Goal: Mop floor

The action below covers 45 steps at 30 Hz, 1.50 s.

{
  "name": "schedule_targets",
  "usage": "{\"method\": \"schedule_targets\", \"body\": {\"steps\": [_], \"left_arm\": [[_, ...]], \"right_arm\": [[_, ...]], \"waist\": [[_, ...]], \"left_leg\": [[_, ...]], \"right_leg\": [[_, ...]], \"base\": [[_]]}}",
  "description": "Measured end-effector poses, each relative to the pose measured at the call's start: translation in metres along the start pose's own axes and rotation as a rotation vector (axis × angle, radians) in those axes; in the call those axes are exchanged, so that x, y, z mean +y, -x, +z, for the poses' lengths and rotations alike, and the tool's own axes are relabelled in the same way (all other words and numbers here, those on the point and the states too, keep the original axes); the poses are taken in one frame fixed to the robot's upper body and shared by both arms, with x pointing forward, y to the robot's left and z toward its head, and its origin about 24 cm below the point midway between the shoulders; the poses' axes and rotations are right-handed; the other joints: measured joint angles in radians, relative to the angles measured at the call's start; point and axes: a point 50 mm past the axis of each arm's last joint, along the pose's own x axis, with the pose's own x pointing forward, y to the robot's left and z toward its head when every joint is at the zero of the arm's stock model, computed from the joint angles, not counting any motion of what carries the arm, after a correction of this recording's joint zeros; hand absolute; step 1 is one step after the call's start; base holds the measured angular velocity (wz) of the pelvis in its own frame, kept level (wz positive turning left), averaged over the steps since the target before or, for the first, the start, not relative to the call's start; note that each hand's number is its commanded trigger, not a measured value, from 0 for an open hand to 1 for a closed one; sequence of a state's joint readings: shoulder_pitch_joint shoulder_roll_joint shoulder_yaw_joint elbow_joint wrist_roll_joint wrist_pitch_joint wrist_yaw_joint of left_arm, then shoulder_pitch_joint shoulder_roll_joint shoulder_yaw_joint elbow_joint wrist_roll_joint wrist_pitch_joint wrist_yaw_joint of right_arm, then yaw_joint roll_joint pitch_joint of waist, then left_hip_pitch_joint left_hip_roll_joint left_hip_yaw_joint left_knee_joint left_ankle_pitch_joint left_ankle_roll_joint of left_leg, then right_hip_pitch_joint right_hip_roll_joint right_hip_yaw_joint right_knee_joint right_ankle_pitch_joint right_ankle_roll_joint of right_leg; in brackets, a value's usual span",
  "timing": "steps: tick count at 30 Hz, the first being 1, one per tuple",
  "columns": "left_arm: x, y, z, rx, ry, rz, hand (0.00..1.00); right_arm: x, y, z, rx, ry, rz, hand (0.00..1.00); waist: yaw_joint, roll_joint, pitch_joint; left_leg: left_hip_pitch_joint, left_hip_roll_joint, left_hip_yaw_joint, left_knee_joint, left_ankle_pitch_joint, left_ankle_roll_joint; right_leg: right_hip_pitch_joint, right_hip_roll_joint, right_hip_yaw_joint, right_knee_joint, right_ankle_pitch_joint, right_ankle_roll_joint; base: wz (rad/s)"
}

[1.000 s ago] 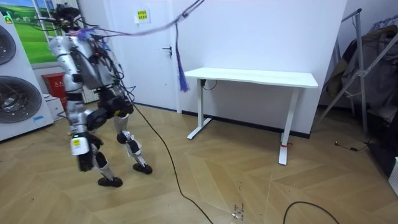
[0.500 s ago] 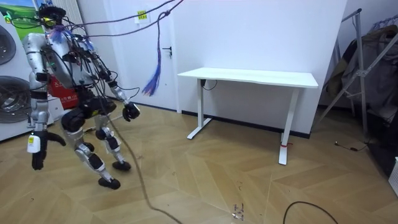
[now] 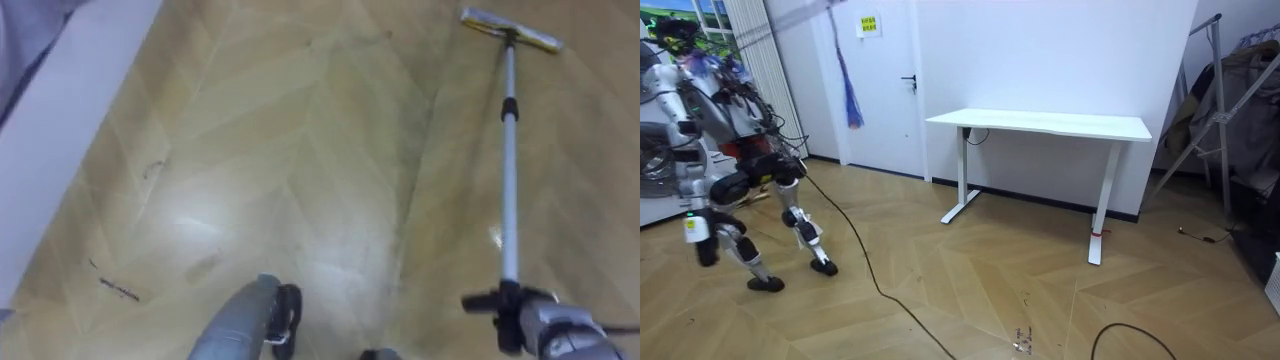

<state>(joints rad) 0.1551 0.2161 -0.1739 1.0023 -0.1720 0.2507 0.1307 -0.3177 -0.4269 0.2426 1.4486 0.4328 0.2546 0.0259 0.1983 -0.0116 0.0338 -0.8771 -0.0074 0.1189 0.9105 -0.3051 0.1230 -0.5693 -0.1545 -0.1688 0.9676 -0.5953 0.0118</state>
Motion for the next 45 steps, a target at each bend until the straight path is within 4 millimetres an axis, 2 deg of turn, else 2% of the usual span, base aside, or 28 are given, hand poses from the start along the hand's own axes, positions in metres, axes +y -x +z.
{"method": "schedule_targets", "body": {"steps": [1, 2, 3, 4, 5, 7, 8, 9, 12, 14, 15, 16, 18, 19, 20, 22, 24, 25, 27, 29, 31, 34, 36, 37, 38, 39, 42, 45], "left_arm": [[-0.001, 0.000, 0.008, -0.029, -0.007, 0.000, 0.00], [-0.003, 0.000, 0.013, -0.049, -0.015, -0.003, 0.00], [-0.005, 0.000, 0.019, -0.068, -0.016, -0.005, 0.00], [-0.005, 0.000, 0.021, -0.078, -0.011, -0.005, 0.00], [-0.005, 0.000, 0.026, -0.094, -0.006, 0.000, 0.00], [-0.005, 0.000, 0.029, -0.108, -0.003, 0.011, 0.00], [-0.007, 0.000, 0.029, -0.107, -0.010, 0.010, 0.00], [-0.010, 0.000, 0.026, -0.097, -0.015, 0.008, 0.00], [-0.015, -0.001, 0.019, -0.059, -0.016, -0.004, 0.00], [-0.019, -0.001, 0.013, -0.029, -0.025, -0.010, 0.00], [-0.020, 0.000, 0.011, -0.024, -0.023, -0.013, 0.00], [-0.022, 0.000, 0.009, -0.014, -0.023, -0.017, 0.00], [-0.019, -0.001, 0.007, 0.007, 0.000, -0.014, 0.00], [-0.018, -0.001, 0.009, 0.004, 0.004, -0.013, 0.00], [-0.018, -0.001, 0.012, -0.006, 0.005, -0.012, 0.00], [-0.019, -0.001, 0.012, -0.009, 0.006, -0.015, 0.00], [-0.018, -0.001, 0.013, -0.013, 0.010, -0.013, 0.00], [-0.017, -0.001, 0.014, -0.014, 0.021, -0.010, 0.00], [-0.016, -0.002, 0.013, 0.003, 0.015, -0.006, 0.00], [-0.015, -0.002, 0.011, 0.017, 0.014, -0.002, 0.00], [-0.014, -0.003, 0.010, 0.029, 0.027, 0.004, 0.00], [-0.012, -0.003, 0.011, 0.025, 0.048, 0.016, 0.00], [-0.010, -0.003, 0.010, 0.012, 0.066, 0.027, 0.00], [-0.009, -0.003, 0.009, 0.014, 0.075, 0.030, 0.00], [-0.007, -0.003, 0.006, 0.017, 0.088, 0.035, 0.00], [-0.005, -0.003, 0.001, 0.028, 0.107, 0.041, 0.00], [0.003, -0.003, -0.008, 0.048, 0.117, 0.083, 0.00], [0.004, -0.003, -0.012, 0.061, 0.114, 0.096, 0.00]], "right_arm": [[-0.004, -0.003, -0.024, 0.059, 0.009, -0.013, 1.00], [-0.010, -0.004, -0.043, 0.115, 0.022, -0.035, 1.00], [-0.016, -0.004, -0.062, 0.161, 0.037, -0.055, 1.00], [-0.018, -0.004, -0.070, 0.179, 0.046, -0.064, 1.00], [-0.018, -0.004, -0.082, 0.207, 0.067, -0.079, 1.00], [-0.013, -0.004, -0.091, 0.226, 0.088, -0.090, 1.00], [-0.006, -0.005, -0.095, 0.229, 0.099, -0.092, 1.00], [0.004, -0.005, -0.099, 0.233, 0.110, -0.087, 1.00], [0.021, -0.005, -0.104, 0.235, 0.116, -0.063, 1.00], [0.032, -0.005, -0.108, 0.242, 0.096, -0.047, 1.00], [0.033, -0.005, -0.107, 0.240, 0.087, -0.043, 1.00], [0.033, -0.005, -0.100, 0.227, 0.076, -0.041, 1.00], [0.037, -0.006, -0.081, 0.197, 0.049, -0.026, 1.00], [0.039, -0.006, -0.073, 0.183, 0.042, -0.016, 1.00], [0.041, -0.005, -0.054, 0.151, 0.033, 0.000, 1.00], [0.041, -0.003, -0.026, 0.086, 0.012, 0.020, 1.00], [0.038, -0.001, -0.005, 0.033, -0.008, 0.031, 1.00], [0.037, 0.001, 0.008, -0.008, -0.015, 0.043, 1.00], [0.037, 0.004, 0.022, -0.042, -0.019, 0.072, 1.00], [0.037, 0.003, 0.019, -0.032, -0.016, 0.087, 1.00], [0.038, 0.000, 0.003, 0.006, -0.007, 0.098, 1.00], [0.037, -0.005, -0.040, 0.097, 0.021, 0.101, 1.00], [0.034, -0.007, -0.076, 0.165, 0.060, 0.087, 1.00], [0.033, -0.006, -0.086, 0.182, 0.081, 0.083, 1.00], [0.030, -0.006, -0.103, 0.212, 0.129, 0.065, 1.00], [0.026, -0.005, -0.116, 0.238, 0.185, 0.044, 1.00], [0.025, -0.001, -0.143, 0.297, 0.288, 0.020, 1.00], [0.030, 0.002, -0.159, 0.313, 0.320, 0.040, 1.00]], "waist": [[-0.002, 0.000, -0.0014], [-0.007, 0.012, -0.0080], [-0.013, 0.029, -0.0180], [-0.015, 0.038, -0.0233], [-0.034, 0.056, -0.0274], [-0.057, 0.071, -0.0227], [-0.071, 0.083, -0.0182], [-0.088, 0.087, -0.0187], [-0.113, 0.084, -0.0170], [-0.112, 0.077, -0.0155], [-0.109, 0.081, -0.0218], [-0.107, 0.073, -0.0132], [-0.099, 0.066, -0.0125], [-0.092, 0.059, -0.0122], [-0.078, 0.048, -0.0062], [-0.064, 0.038, -0.0019], [-0.057, 0.023, -0.0024], [-0.051, 0.013, 0.0010], [-0.041, 0.007, -0.0013], [-0.041, 0.004, 0.0004], [-0.049, 0.005, -0.0007], [-0.059, 0.001, -0.0036], [-0.077, -0.004, -0.0107], [-0.086, -0.004, -0.0151], [-0.098, -0.004, -0.0267], [-0.106, -0.002, -0.0333], [-0.143, -0.003, -0.0356], [-0.145, -0.007, -0.0341]], "left_leg": [[0.034, -0.017, 0.032, -0.007, -0.022, 0.023], [0.063, -0.033, 0.042, -0.007, -0.047, 0.034], [0.089, -0.042, 0.042, -0.007, -0.072, 0.042], [0.100, -0.043, 0.042, -0.007, -0.083, 0.045], [0.122, -0.055, 0.014, -0.011, -0.100, 0.047], [0.146, -0.076, -0.038, -0.028, -0.106, 0.044], [0.165, -0.078, -0.059, -0.045, -0.107, 0.040], [0.184, -0.081, -0.075, -0.063, -0.108, 0.036], [0.224, -0.092, -0.104, -0.083, -0.116, 0.022], [0.263, -0.092, -0.131, -0.088, -0.137, 0.000], [0.269, -0.091, -0.135, -0.092, -0.141, -0.007], [0.290, -0.085, -0.140, -0.096, -0.148, -0.019], [0.316, -0.057, -0.134, -0.092, -0.161, -0.043], [0.316, -0.052, -0.132, -0.085, -0.162, -0.046], [0.307, -0.037, -0.125, -0.056, -0.163, -0.052], [0.289, -0.017, -0.119, -0.004, -0.159, -0.060], [0.292, -0.007, -0.106, -0.005, -0.158, -0.065], [0.310, -0.002, -0.093, -0.026, -0.158, -0.065], [0.360, 0.001, -0.093, -0.091, -0.155, -0.072], [0.418, 0.004, -0.093, -0.171, -0.144, -0.089], [0.497, 0.014, -0.091, -0.266, -0.127, -0.098], [0.624, 0.022, -0.090, -0.428, -0.057, -0.103], [0.735, 0.020, -0.075, -0.564, 0.000, -0.104], [0.757, 0.019, -0.073, -0.586, 0.009, -0.104], [0.794, 0.018, -0.069, -0.618, 0.018, -0.103], [0.835, 0.020, -0.065, -0.646, 0.019, -0.104], [0.929, 0.028, -0.060, -0.697, 0.023, -0.107], [0.982, 0.033, -0.035, -0.720, 0.023, -0.107]], "right_leg": [[0.003, -0.023, 0.010, 0.044, 0.017, 0.026], [-0.001, -0.036, 0.037, 0.093, 0.055, 0.039], [-0.013, -0.037, 0.065, 0.148, 0.111, 0.046], [-0.025, -0.034, 0.077, 0.177, 0.147, 0.046], [-0.048, -0.026, 0.093, 0.235, 0.206, 0.037], [-0.102, 0.007, 0.117, 0.254, 0.199, 0.037], [-0.141, 0.026, 0.108, 0.219, 0.190, 0.034], [-0.175, 0.046, 0.109, 0.139, 0.188, 0.032], [-0.204, 0.069, 0.111, -0.079, 0.208, 0.011], [-0.197, 0.087, 0.108, -0.180, 0.291, -0.015], [-0.181, 0.088, 0.100, -0.184, 0.302, -0.020], [-0.160, 0.089, 0.083, -0.187, 0.307, -0.038], [-0.124, 0.102, 0.063, -0.185, 0.290, -0.056], [-0.122, 0.106, 0.060, -0.183, 0.284, -0.061], [-0.122, 0.115, 0.055, -0.175, 0.273, -0.074], [-0.121, 0.124, 0.049, -0.159, 0.258, -0.088], [-0.119, 0.125, 0.045, -0.151, 0.253, -0.095], [-0.108, 0.128, 0.045, -0.157, 0.254, -0.098], [-0.065, 0.139, 0.037, -0.206, 0.267, -0.107], [-0.017, 0.144, 0.028, -0.259, 0.282, -0.108], [0.056, 0.157, 0.019, -0.338, 0.306, -0.105], [0.196, 0.175, 0.004, -0.512, 0.369, -0.104], [0.297, 0.178, -0.002, -0.619, 0.404, -0.099], [0.317, 0.179, -0.003, -0.635, 0.406, -0.098], [0.347, 0.180, -0.002, -0.653, 0.406, -0.096], [0.378, 0.185, 0.005, -0.665, 0.406, -0.096], [0.462, 0.200, 0.011, -0.697, 0.404, -0.091], [0.506, 0.212, 0.036, -0.712, 0.403, -0.090]], "base": [[0.21], [0.09], [0.00], [-0.03], [-0.07], [-0.11], [-0.10], [-0.07], [0.06], [0.22], [0.20], [0.13], [0.16], [0.07], [0.00], [0.00], [0.09], [0.09], [0.08], [0.14], [0.20], [0.09], [0.04], [0.07], [-0.09], [-0.15], [-0.09], [-0.30]]}}
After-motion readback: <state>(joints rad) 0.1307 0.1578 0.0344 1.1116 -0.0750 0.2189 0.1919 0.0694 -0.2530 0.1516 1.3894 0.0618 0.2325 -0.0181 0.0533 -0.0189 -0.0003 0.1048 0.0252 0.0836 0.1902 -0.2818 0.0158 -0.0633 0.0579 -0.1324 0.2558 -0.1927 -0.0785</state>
